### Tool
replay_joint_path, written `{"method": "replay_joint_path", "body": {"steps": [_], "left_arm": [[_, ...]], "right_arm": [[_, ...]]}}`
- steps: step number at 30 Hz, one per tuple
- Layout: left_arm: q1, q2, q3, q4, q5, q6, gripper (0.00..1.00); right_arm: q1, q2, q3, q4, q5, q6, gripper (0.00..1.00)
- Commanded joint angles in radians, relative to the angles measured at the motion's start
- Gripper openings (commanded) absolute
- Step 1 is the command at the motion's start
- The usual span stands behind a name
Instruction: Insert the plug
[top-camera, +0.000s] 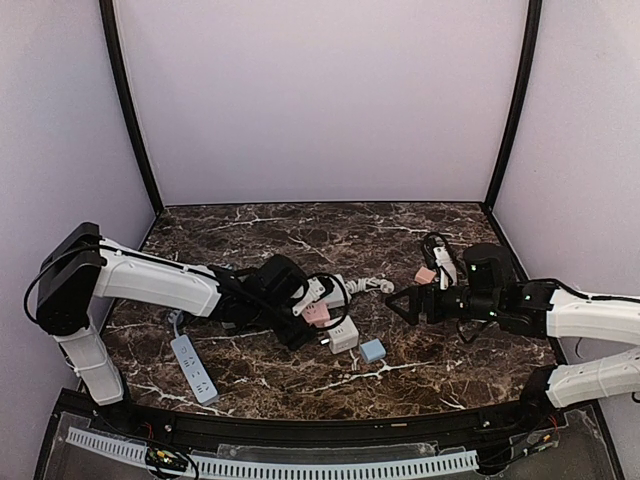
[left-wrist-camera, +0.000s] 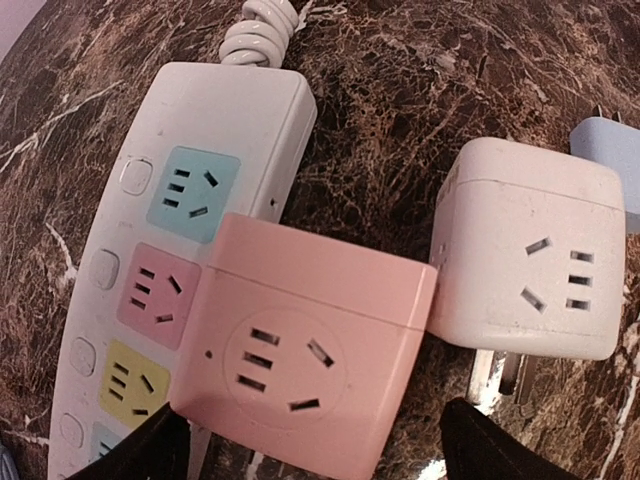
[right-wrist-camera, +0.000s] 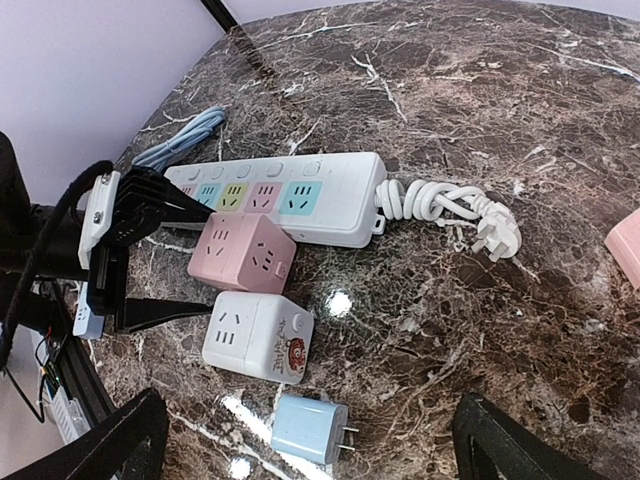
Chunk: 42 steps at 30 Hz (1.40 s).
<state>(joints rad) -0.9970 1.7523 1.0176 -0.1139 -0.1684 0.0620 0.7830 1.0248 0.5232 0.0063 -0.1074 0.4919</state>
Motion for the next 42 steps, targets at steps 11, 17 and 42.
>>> {"method": "replay_joint_path", "body": {"steps": [11, 17, 42], "left_arm": [[0.036, 0.021, 0.094, -0.110, 0.079, 0.159, 0.88], [0.063, 0.034, 0.115, -0.126, 0.133, 0.208, 0.93], [0.085, 0.097, 0.183, -0.158, 0.258, 0.280, 0.72]], "right_arm": [[0.009, -0.041, -0.019, 0.015, -0.035, 0.000, 0.99], [0.009, -0.065, -0.028, 0.014, -0.047, 0.000, 0.99], [0.009, -0.094, -0.046, 0.024, -0.078, 0.004, 0.99]]}}
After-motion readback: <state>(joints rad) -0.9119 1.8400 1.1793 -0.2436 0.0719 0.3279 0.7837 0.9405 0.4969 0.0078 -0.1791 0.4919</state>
